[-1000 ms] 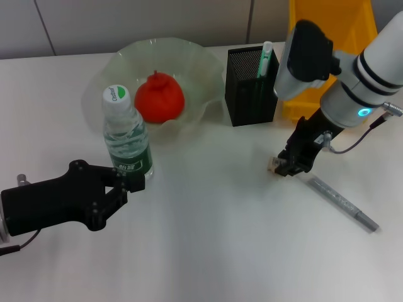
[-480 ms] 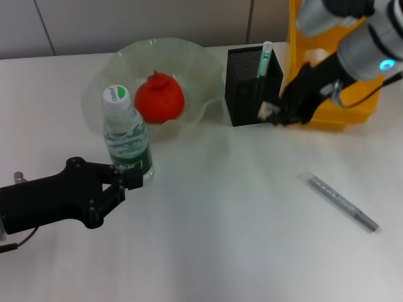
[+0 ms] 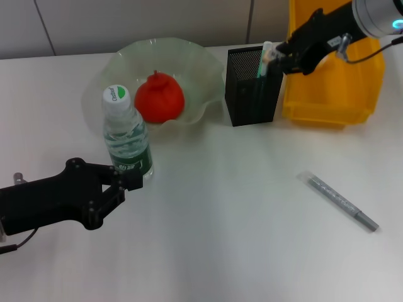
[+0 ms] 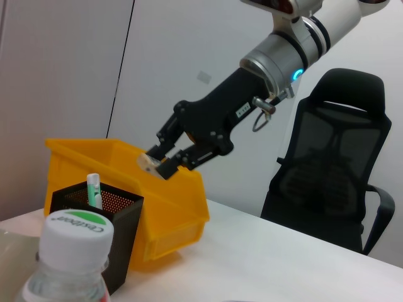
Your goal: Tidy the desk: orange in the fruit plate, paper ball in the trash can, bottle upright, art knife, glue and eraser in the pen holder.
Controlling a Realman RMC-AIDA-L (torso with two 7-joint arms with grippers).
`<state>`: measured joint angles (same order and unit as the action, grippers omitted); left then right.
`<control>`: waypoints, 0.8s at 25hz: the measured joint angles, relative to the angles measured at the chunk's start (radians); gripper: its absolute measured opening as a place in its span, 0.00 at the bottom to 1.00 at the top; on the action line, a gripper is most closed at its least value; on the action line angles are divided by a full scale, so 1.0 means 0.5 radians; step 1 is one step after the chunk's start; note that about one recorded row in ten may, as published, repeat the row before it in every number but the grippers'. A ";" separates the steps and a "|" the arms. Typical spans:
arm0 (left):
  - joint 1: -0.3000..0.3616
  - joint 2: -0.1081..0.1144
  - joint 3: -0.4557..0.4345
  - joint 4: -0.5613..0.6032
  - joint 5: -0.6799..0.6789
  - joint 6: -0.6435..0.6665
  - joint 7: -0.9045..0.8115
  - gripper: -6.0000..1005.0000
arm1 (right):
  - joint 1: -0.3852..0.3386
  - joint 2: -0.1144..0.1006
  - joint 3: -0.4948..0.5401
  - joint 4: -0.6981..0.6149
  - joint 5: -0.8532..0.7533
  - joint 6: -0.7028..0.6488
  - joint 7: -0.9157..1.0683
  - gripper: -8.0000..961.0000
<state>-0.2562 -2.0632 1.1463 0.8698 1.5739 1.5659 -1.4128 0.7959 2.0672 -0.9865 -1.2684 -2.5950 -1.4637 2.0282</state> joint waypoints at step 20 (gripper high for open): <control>0.034 0.000 -0.010 0.000 0.000 0.013 0.000 0.01 | 0.191 -0.122 0.001 0.600 0.013 0.385 -0.138 0.31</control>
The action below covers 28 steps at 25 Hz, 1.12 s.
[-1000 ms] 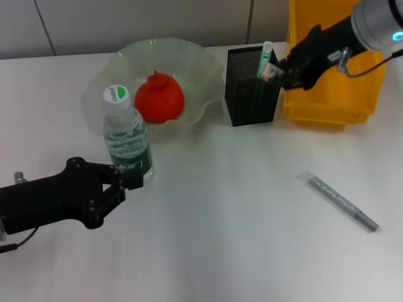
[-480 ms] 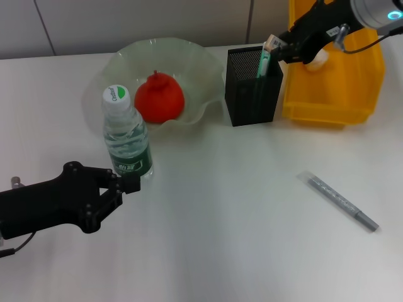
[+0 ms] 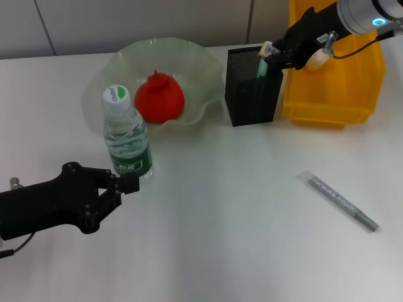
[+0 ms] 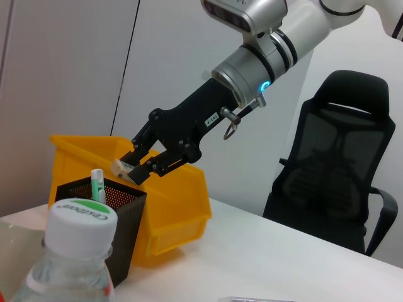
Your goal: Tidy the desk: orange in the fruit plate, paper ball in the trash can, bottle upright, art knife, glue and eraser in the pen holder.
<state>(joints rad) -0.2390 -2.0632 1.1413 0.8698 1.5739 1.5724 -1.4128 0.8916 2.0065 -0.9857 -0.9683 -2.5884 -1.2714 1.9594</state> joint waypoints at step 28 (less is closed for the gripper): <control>0.002 0.000 -0.028 -0.019 0.000 0.039 0.018 0.01 | -0.009 0.013 -0.002 -0.047 -0.022 0.015 0.016 0.37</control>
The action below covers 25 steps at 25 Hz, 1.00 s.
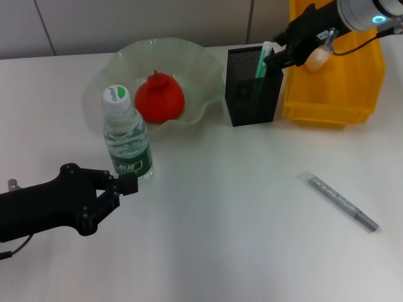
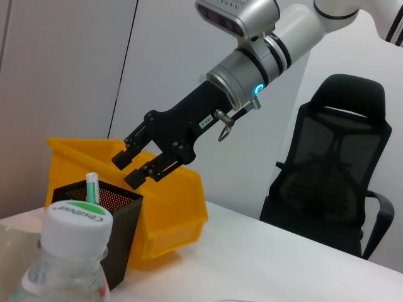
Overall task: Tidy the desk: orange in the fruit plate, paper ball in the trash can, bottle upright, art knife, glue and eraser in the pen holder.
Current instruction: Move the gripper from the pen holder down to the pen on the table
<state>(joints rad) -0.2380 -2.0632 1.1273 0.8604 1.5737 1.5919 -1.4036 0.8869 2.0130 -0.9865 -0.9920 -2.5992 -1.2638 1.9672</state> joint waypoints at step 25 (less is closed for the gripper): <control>-0.074 -0.001 -0.018 -0.068 0.016 -0.045 0.002 0.01 | -0.393 0.125 -0.210 -0.894 -0.090 -0.534 1.036 0.48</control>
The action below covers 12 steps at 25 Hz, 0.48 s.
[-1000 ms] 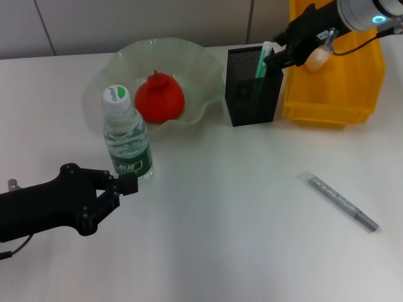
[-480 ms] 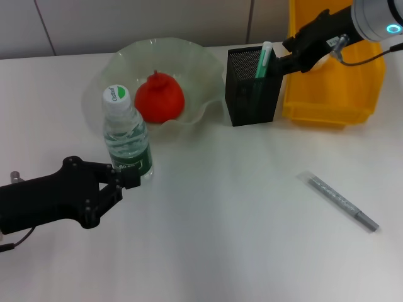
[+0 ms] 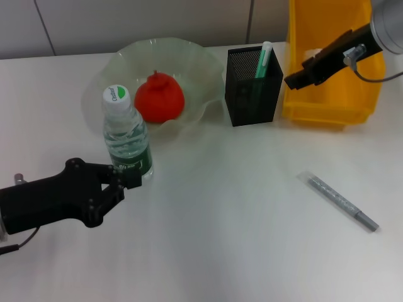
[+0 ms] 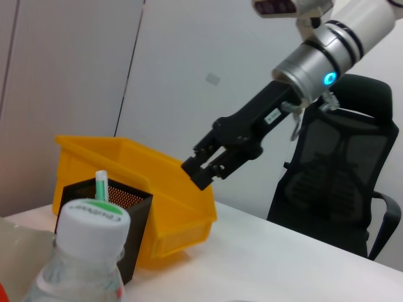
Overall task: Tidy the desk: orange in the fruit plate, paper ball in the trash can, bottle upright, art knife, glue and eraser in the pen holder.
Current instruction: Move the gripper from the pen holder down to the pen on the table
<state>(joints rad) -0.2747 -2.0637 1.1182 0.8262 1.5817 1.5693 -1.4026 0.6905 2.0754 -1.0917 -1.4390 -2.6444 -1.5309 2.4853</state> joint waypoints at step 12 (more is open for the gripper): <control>0.001 -0.005 0.022 -0.061 0.076 -0.025 0.059 0.01 | 0.028 -0.005 0.036 0.043 -0.002 -0.274 0.243 0.48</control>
<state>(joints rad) -0.2744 -2.0663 1.1290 0.7955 1.6195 1.5568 -1.3734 0.7043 2.0730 -1.0737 -1.4172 -2.6455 -1.6680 2.6068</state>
